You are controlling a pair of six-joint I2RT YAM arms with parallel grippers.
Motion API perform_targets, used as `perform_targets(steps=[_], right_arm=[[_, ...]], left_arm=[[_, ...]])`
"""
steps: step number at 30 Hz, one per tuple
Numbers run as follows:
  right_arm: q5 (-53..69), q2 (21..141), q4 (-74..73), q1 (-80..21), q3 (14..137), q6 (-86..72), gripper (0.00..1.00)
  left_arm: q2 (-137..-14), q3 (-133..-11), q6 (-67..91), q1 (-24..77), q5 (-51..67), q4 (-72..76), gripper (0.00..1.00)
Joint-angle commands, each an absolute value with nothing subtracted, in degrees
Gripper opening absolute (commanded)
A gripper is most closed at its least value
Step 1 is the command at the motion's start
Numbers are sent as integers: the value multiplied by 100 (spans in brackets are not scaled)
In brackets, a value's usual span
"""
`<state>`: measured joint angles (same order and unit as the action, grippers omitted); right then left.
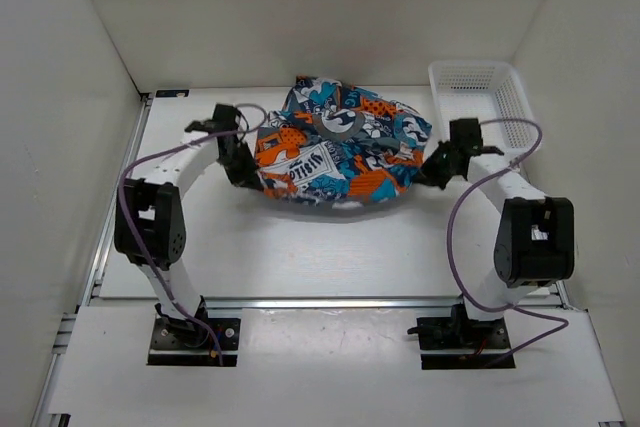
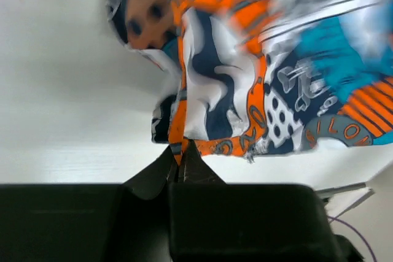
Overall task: Fold and stack the shorts
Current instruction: Fold the shorts
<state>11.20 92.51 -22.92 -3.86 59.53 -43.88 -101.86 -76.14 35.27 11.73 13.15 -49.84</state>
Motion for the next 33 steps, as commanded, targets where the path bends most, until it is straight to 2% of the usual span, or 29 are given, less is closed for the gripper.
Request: perform_targets(steps=[1, 3, 4, 7, 14, 20, 26, 31, 33], right_arm=[[599, 8387, -3091, -369, 7204, -3868, 0], [423, 8149, -3661, -369, 8019, -3640, 0], [422, 7878, -3796, -369, 8242, -3639, 0], [904, 7280, -4174, -246, 9042, -3481, 0], [1283, 6171, -5105, -246, 10501, -3051, 0], [1336, 5643, -5677, -246, 11548, -2900, 0], [1336, 5643, -5845, -246, 11507, -2900, 0], [1099, 5703, -5775, -246, 10681, -2953, 0], [1037, 5756, -5468, -246, 9996, -2953, 0]], left_arm=[[-9361, -9413, 3121, 1090, 1293, -5849, 10], [-9299, -10331, 3068, 1029, 1292, -6273, 10], [-9247, -11171, 3067, 967, 1388, -6449, 10], [-8906, -12274, 3128, 739, 1836, -6662, 10], [-7299, -12788, 3472, 545, 1846, -5855, 10], [-6689, -13613, 3410, 545, 1389, -5862, 10], [-6890, -14247, 3410, 545, 1310, -6091, 10], [-7329, -13335, 3349, 545, 1310, -6248, 10], [-7592, -12966, 3349, 545, 1310, -6162, 10]])
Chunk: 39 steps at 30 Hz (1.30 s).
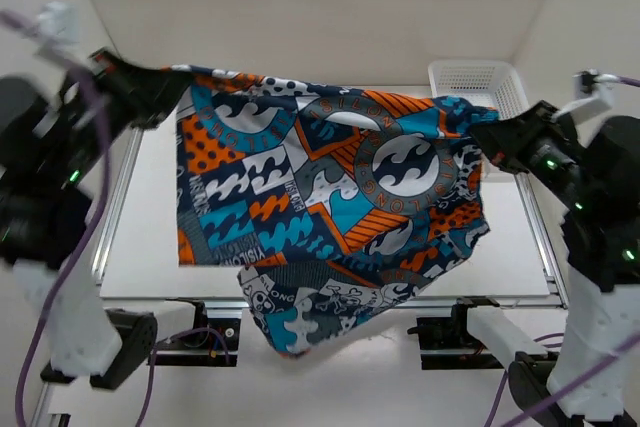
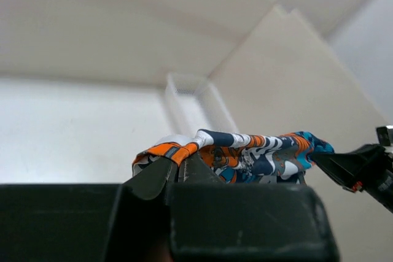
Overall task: Fold and stack the shorts
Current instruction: Fold the shorts
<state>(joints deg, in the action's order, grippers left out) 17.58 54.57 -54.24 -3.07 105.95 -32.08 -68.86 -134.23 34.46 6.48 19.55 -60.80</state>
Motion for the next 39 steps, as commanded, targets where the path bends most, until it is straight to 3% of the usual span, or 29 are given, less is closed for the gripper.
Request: perform_targets(steps=[1, 6, 11, 16, 18, 21, 26, 33, 39], right_arm=[[1037, 5757, -5328, -246, 9750, -2953, 0], [1265, 6546, -4275, -246, 8371, -3005, 0], [1310, 8054, -3368, -386, 7972, -3067, 0], [1642, 9962, -3006, -466, 8978, -3120, 0], [1644, 10413, -3006, -589, 9385, -3120, 0], [1722, 11222, -3242, -729, 10290, -3120, 0], [1775, 11470, -3366, -791, 10328, -3067, 0], [1513, 10461, -3366, -791, 8940, -2804, 0], [1441, 9687, -3296, -598, 7833, -2681, 0]], left_arm=[[-7681, -12572, 3288, 545, 1310, -6065, 10], [-8768, -11831, 3138, 220, 1555, -5714, 10], [-10114, -12005, 2988, -175, 1731, -5572, 10], [-11668, -13111, 2918, -448, 1854, -5572, 10], [-12100, -13963, 2971, -518, 1977, -5843, 10], [-12419, -14317, 3023, -519, 2153, -6003, 10], [-11544, -13301, 2892, -519, 2206, -5871, 10], [-9146, -9728, 2663, 8, 2057, -5643, 10], [-7543, -7623, 2970, 658, 1846, -5642, 10]])
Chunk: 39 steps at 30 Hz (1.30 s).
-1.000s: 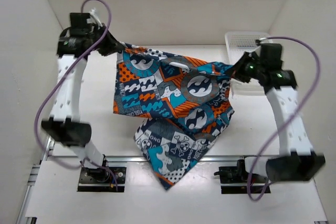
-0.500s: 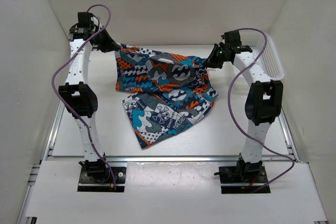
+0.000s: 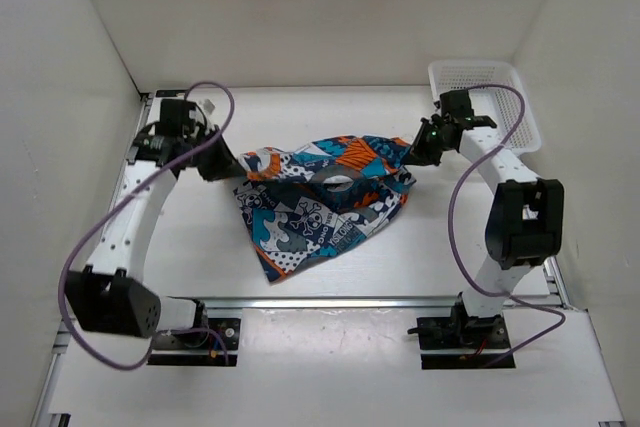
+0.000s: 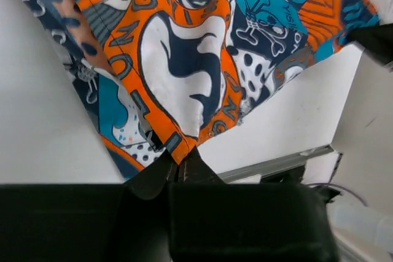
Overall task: Fold and stack the shorts
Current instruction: Fold the shorts
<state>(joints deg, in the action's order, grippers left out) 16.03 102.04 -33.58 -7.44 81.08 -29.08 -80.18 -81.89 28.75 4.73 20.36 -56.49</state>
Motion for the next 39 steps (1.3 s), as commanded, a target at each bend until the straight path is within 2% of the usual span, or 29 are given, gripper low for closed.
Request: perform_targets(steps=[1, 6, 14, 15, 16, 17, 19, 20, 21, 26, 31, 33, 34, 38, 39], right_arm=[[1441, 9590, -3296, -598, 7701, -2681, 0], [986, 8984, -3357, -537, 6954, -2628, 0], [193, 9404, -3585, -466, 7172, -2461, 0], [193, 9404, -3586, -466, 7172, -2461, 0], [376, 9404, -3586, -466, 7102, -2400, 41], [378, 9404, -3586, -466, 7015, -2399, 41], [239, 9404, -3586, -466, 6891, -2460, 51], [168, 9335, -3586, -466, 6812, -2461, 59], [167, 9256, -3586, -466, 6812, -2531, 69], [229, 9368, -3419, -466, 6697, -2584, 92], [825, 9842, -3069, -413, 6592, -2759, 94], [1123, 9975, -2901, -413, 6540, -2821, 90], [1125, 10097, -2848, -413, 6539, -2873, 86], [1450, 10239, -2567, -360, 6267, -2874, 58], [1450, 10239, -2506, -360, 6188, -2944, 43]], left_arm=[[-7149, -7115, 3127, 851, 1767, -5643, 10], [-6312, -5891, 3682, 1493, 1618, -5643, 10], [-6125, -4572, 4385, 2731, 1547, -5528, 10], [-6126, -4501, 4386, 2803, 1608, -5528, 39], [-6291, -4352, 4334, 2934, 1608, -5528, 75], [-6293, -4351, 4333, 2936, 1608, -5528, 76], [-6293, -4351, 4333, 2936, 1661, -5528, 92], [-6241, -4455, 4333, 2936, 1661, -5528, 100], [-6162, -4534, 4333, 2936, 1661, -5607, 100], [-6248, -4948, 4386, 2787, 949, -5713, 100], [-7265, -4632, 4386, 2348, 957, -4915, 100], [-7714, -4509, 4386, 2294, 1369, -4352, 100], [-8213, -4448, 4386, 2233, 1493, -4203, 100], [-9164, -4832, 4228, 2180, 1608, -4061, 100], [-9280, -4930, 4158, 2127, 1608, -4061, 96]])
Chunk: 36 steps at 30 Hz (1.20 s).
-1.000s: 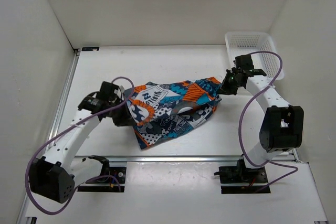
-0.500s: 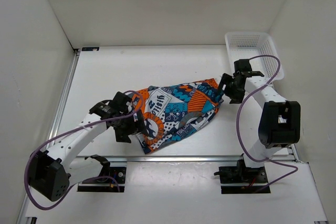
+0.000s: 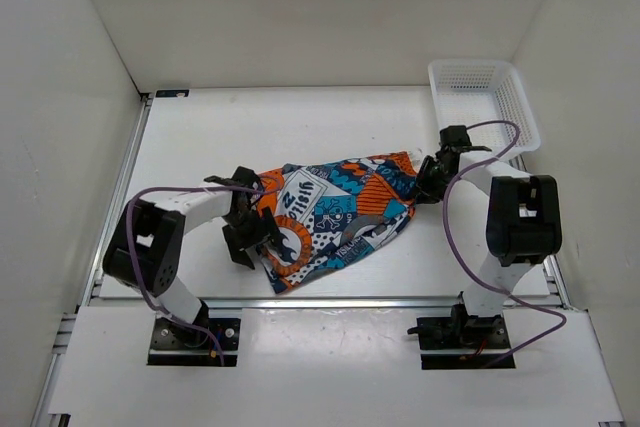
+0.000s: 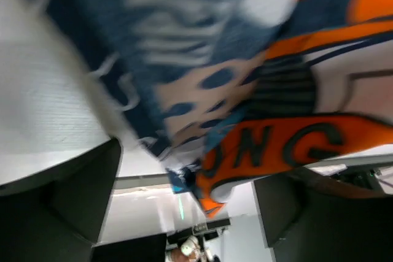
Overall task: Fold and stack the shorts
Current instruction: Fold the shorts
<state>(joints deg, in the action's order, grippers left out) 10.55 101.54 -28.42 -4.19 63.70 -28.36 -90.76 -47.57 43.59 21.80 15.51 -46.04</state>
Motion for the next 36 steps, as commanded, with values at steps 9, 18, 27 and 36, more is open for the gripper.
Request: perform_targets(steps=[9, 18, 27, 36], right_arm=[[2004, 9740, -1320, -509, 4712, -4287, 0], [792, 8667, -1739, -1081, 4526, -4360, 51], [71, 8219, -2381, -1081, 4746, -3947, 43], [-97, 8402, -2575, -1081, 5211, -3771, 54]], left_arm=[[-10361, -6929, 3350, 1109, 1320, -4639, 19], [-9863, -8403, 2839, 958, 615, -5854, 81], [-9466, -7111, 2892, 958, 633, -5432, 87], [-9888, -6987, 2831, 1072, 791, -5106, 40]])
